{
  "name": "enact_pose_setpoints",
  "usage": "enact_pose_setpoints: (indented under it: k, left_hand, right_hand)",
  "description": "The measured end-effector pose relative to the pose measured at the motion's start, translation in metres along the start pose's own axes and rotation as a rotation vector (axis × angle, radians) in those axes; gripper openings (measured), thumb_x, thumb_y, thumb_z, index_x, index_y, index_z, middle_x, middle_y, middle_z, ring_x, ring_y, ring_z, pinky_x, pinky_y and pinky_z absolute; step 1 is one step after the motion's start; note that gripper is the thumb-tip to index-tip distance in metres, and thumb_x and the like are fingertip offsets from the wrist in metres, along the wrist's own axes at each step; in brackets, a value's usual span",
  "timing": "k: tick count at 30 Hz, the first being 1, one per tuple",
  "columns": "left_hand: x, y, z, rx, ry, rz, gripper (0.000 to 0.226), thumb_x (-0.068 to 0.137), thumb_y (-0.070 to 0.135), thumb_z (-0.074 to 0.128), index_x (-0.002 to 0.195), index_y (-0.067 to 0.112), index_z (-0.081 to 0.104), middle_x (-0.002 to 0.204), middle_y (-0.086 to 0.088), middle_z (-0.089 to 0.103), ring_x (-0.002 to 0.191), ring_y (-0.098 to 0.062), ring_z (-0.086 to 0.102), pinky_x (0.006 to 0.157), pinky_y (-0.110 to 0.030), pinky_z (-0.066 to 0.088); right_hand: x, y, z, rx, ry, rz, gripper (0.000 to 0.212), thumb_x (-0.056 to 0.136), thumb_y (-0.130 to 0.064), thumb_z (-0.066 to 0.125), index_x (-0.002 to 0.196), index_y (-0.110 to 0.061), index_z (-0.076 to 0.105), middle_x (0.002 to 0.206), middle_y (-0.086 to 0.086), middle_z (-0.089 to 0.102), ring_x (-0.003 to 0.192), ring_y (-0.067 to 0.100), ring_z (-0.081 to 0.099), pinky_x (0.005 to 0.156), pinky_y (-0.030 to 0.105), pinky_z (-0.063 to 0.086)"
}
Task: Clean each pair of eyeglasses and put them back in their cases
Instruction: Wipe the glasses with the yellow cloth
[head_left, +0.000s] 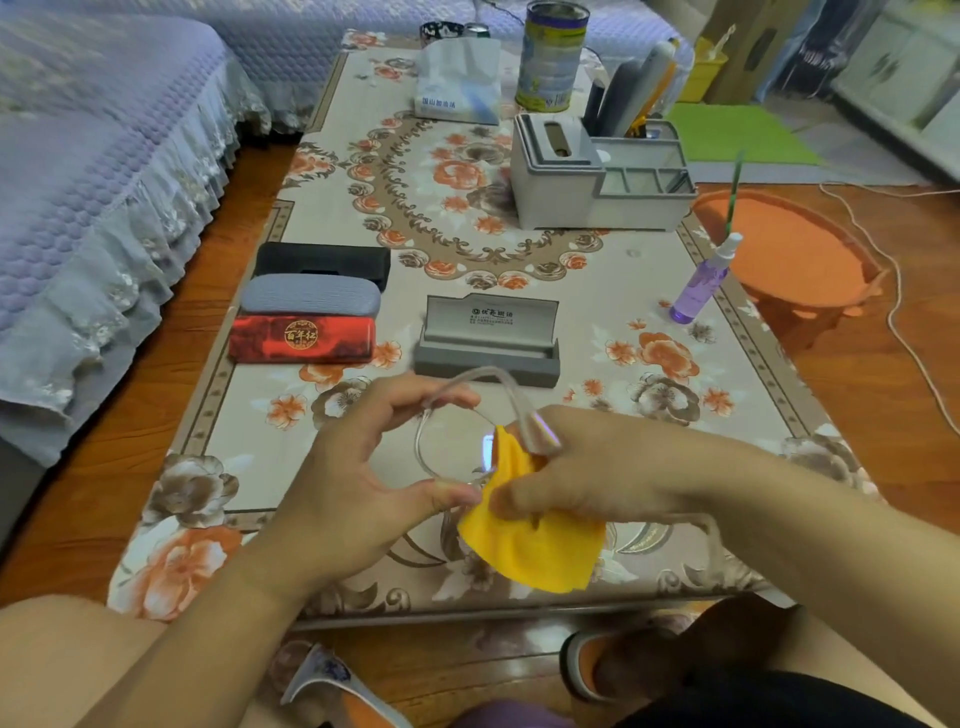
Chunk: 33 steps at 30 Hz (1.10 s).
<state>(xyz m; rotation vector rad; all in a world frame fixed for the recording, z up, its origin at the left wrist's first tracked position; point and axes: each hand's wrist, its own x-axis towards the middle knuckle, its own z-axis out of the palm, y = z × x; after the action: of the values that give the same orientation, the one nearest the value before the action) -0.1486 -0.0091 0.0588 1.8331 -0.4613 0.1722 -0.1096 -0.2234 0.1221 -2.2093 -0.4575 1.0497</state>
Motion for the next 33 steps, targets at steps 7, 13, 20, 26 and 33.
enact_pose_setpoints:
  k: [7,13,20,26,33]
  left_hand:
    - [0.002,-0.001,-0.007,-0.045,0.020,-0.005,0.057,0.071,0.027,0.085,0.119,0.035,0.056,0.129,0.008,0.067,0.132,-0.019,0.058,0.115,-0.041,0.042]
    - [0.001,-0.002,-0.008,-0.014,0.017,-0.049,0.059,0.070,0.034,0.085,0.120,0.047,0.056,0.131,0.011,0.066,0.133,-0.016,0.057,0.113,-0.048,0.043]
    - [0.003,0.000,-0.003,-0.005,-0.017,-0.065,0.059,0.070,0.037,0.085,0.121,0.044,0.057,0.130,0.011,0.067,0.133,-0.018,0.056,0.115,-0.053,0.039]
    - [0.009,0.007,-0.013,0.062,0.009,-0.030,0.057,0.070,0.038,0.081,0.117,0.057,0.054,0.129,0.018,0.065,0.131,-0.014,0.057,0.106,-0.057,0.046]
    - [0.004,-0.003,-0.002,0.030,-0.063,-0.037,0.064,0.071,0.039,0.083,0.127,0.050,0.054,0.129,0.022,0.064,0.132,-0.007,0.055,0.115,-0.022,0.037]
  right_hand:
    - [-0.002,0.015,-0.012,0.459,-0.193,-0.097,0.019,0.100,-0.017,0.055,0.094,-0.014,0.073,0.089,0.005,0.067,0.084,0.024,0.059,0.086,0.045,0.045]
    - [0.002,0.034,-0.013,0.410,-0.248,-0.071,0.028,0.093,0.003,0.062,0.119,0.014,0.058,0.119,0.035,0.065,0.105,0.044,0.066,0.098,0.056,0.053]
    - [0.001,0.033,-0.024,0.244,-0.298,0.070,0.022,0.093,-0.001,0.066,0.115,0.002,0.067,0.114,0.020,0.073,0.101,0.035,0.071,0.090,0.044,0.059]
    - [-0.002,0.042,-0.039,0.656,-0.334,0.123,0.023,0.093,-0.004,0.059,0.110,0.008,0.070,0.107,0.030,0.071,0.086,0.036,0.074,0.078,0.041,0.063]
    - [0.010,0.041,-0.011,0.383,-0.346,0.043,0.018,0.091,0.009,0.062,0.095,-0.004,0.075,0.096,0.019,0.076,0.086,0.034,0.072,0.088,0.051,0.057]
